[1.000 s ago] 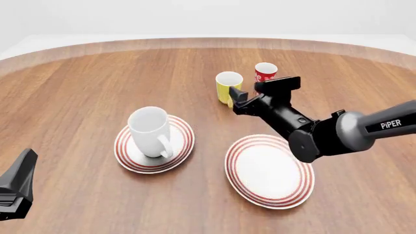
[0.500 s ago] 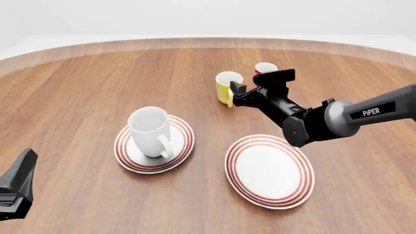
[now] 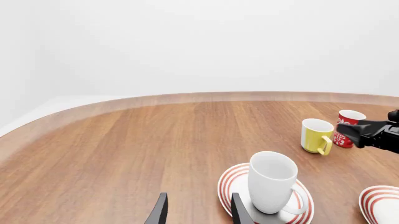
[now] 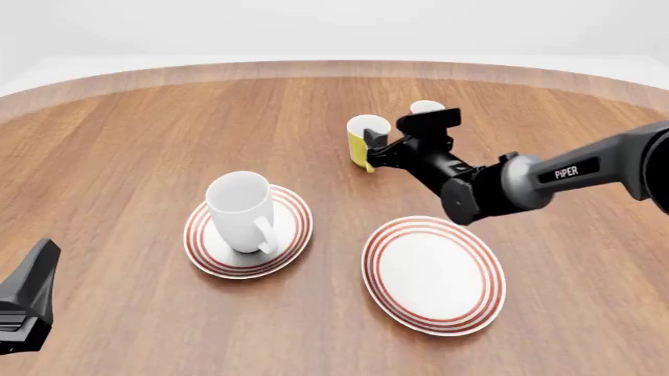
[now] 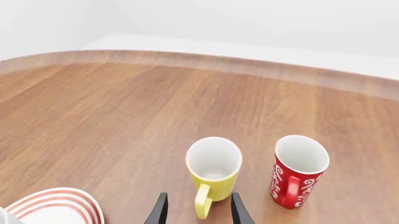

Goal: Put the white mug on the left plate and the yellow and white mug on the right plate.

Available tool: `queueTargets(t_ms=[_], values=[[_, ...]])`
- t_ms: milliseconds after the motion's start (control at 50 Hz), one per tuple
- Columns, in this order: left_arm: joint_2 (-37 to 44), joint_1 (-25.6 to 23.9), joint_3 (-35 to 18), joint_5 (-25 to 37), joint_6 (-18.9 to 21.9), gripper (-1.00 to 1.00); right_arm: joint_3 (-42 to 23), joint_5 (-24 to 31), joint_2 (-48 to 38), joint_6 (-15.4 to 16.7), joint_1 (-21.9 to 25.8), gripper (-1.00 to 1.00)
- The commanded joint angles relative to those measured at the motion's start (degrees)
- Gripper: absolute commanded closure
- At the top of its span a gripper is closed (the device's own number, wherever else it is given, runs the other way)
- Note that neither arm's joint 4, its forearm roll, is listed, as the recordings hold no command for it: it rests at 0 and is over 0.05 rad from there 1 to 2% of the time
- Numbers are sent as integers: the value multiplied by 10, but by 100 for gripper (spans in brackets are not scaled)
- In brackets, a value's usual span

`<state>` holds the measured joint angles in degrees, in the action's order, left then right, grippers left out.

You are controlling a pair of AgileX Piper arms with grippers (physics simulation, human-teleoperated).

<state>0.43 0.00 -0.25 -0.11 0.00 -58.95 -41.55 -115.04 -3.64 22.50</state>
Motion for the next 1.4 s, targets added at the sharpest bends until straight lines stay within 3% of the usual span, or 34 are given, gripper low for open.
queueTargets(t_ms=[20,1400], values=[[0,0,0,0,0,-100,-25,12,-22,-5,5,-100],[0,0,0,0,0,-100,-112,85,-109,-34,2,-100]])
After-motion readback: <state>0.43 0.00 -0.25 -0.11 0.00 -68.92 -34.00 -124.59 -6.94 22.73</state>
